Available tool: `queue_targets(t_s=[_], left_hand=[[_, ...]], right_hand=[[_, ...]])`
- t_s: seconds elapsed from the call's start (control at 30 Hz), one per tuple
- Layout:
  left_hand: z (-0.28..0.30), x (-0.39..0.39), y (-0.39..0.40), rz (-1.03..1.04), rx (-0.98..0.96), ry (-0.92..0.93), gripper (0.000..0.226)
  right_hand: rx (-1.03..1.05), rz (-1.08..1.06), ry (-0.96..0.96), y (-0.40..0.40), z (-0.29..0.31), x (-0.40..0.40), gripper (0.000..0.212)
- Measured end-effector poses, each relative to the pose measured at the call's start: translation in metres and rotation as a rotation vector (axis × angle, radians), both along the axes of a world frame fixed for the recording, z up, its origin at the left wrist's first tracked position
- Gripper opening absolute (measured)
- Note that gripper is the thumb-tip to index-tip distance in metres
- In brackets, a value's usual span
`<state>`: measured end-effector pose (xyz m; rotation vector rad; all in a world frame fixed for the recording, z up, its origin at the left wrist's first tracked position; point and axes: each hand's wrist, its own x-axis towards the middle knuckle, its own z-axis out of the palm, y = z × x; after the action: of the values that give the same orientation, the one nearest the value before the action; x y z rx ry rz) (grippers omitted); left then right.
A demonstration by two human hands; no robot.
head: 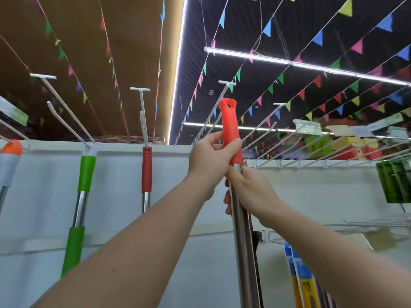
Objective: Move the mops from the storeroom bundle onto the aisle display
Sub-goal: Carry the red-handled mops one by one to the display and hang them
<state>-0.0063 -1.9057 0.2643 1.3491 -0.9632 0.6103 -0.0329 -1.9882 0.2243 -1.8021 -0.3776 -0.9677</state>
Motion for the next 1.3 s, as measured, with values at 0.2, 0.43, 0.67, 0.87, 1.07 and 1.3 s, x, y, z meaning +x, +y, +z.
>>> queue_targets(t_s=[0.2, 0.43, 0.67, 0.87, 1.07, 1.3], left_hand=[[0.011, 0.011, -0.011, 0.132, -0.016, -0.005, 0.034], [0.016, 0.018, -0.026, 0.234, -0.051, -0.034, 0.036], [0.013, 0.032, -0.018, 0.268, -0.035, -0.013, 0.042], [0.007, 0.054, -0.025, 0.280, 0.008, 0.059, 0.041], [0.006, 0.078, -0.025, 0.306, 0.020, 0.070, 0.041], [0.005, 0.116, -0.031, 0.321, 0.040, 0.082, 0.045]], right_hand=[[-0.007, 0.089, 0.036, -0.010, 0.013, 0.021, 0.040], [0.025, 0.159, 0.007, -0.020, 0.017, 0.029, 0.037], [-0.007, 0.126, 0.030, -0.011, 0.014, 0.045, 0.038], [-0.034, 0.044, 0.069, -0.015, 0.007, 0.069, 0.037], [-0.141, 0.090, 0.236, -0.024, 0.014, 0.085, 0.034], [-0.346, -0.072, 0.310, -0.039, 0.009, 0.113, 0.014]])
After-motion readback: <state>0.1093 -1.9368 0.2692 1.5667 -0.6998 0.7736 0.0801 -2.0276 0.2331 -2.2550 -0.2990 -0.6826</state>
